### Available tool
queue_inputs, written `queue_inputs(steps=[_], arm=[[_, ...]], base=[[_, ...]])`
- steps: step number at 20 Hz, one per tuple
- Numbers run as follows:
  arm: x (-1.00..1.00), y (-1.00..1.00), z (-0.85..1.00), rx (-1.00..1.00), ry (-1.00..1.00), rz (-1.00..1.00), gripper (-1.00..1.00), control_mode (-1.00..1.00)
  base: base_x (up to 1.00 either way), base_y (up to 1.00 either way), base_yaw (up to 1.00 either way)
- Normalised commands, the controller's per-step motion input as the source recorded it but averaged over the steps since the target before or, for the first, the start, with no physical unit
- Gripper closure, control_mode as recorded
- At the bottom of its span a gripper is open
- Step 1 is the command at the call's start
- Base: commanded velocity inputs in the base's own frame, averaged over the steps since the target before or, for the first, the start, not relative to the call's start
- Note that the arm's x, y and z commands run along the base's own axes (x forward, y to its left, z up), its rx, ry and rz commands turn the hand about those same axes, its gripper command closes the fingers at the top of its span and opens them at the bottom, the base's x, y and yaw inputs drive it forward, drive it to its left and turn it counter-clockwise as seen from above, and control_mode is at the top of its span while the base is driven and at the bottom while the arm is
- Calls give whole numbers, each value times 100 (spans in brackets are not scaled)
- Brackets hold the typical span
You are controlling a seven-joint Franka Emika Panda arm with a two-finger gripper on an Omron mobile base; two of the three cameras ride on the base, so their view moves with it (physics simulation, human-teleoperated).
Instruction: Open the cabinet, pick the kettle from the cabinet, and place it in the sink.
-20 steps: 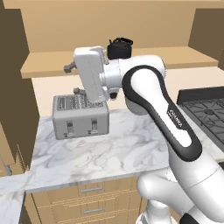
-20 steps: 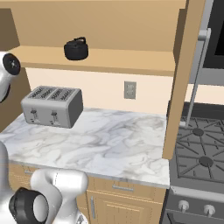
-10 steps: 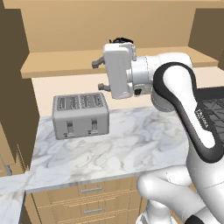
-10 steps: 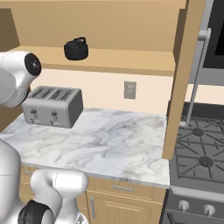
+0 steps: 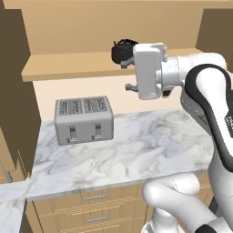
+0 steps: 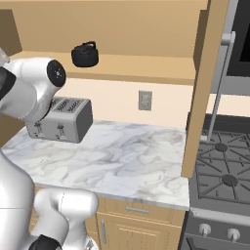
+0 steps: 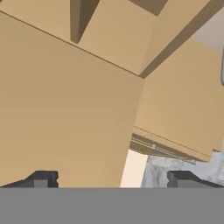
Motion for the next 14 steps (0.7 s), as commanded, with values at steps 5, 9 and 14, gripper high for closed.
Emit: queue_inputs(steps=[5, 9, 14], arm=[[2, -48, 4, -5, -4, -12, -100, -100], [5, -41, 5, -9, -7, -12, -100, -100], [4, -36, 3, -7, -9, -15, -100, -100]], base=[[0, 0, 0], [0, 0, 0], [0, 0, 0]])
